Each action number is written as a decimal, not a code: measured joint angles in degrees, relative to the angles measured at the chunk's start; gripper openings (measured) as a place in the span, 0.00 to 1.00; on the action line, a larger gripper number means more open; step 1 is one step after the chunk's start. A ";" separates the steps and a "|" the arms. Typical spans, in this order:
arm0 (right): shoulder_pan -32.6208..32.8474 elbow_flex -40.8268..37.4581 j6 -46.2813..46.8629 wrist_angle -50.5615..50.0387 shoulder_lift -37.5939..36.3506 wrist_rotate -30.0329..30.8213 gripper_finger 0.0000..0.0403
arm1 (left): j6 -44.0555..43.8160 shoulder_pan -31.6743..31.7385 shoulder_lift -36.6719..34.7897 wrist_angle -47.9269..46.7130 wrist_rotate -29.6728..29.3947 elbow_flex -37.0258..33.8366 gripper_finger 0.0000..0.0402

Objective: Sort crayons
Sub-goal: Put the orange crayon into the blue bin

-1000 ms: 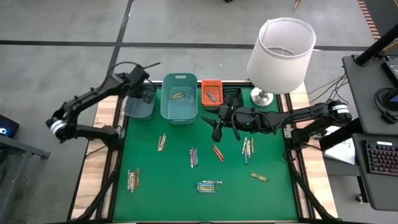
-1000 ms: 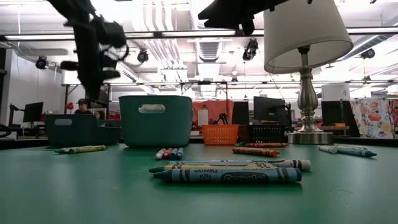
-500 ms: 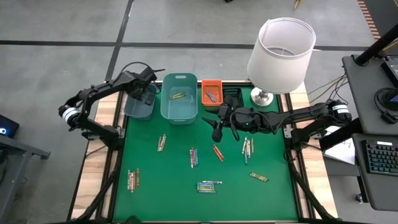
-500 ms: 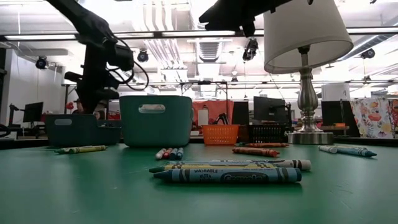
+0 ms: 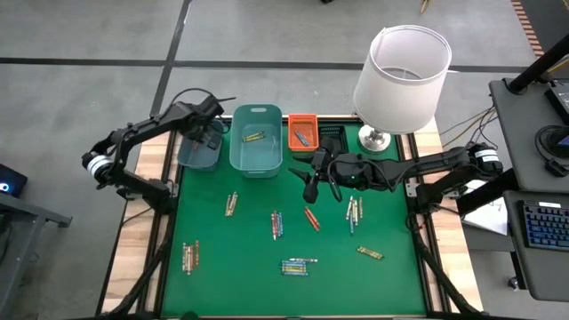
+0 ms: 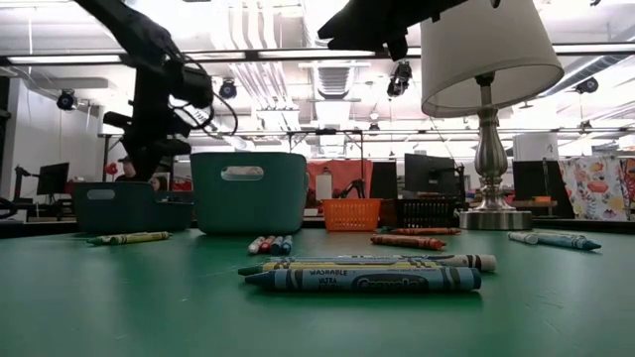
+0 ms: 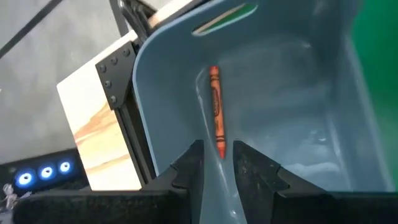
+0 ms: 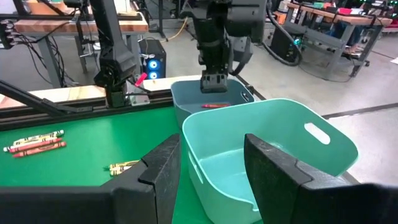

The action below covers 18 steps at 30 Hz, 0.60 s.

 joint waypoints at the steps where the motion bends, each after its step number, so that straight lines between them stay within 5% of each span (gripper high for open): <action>1: 0.00 0.00 0.18 -0.08 0.00 -0.01 0.41 | -0.01 -0.52 -0.92 0.08 -0.01 0.00 0.17; 11: -0.53 -0.02 5.96 -7.62 0.00 0.01 0.41 | 0.42 -13.79 -14.83 6.98 -0.02 -0.03 0.17; 18: -3.20 0.83 10.80 -18.67 0.00 -0.01 0.41 | 8.43 -25.20 -22.36 18.24 0.13 -1.38 0.17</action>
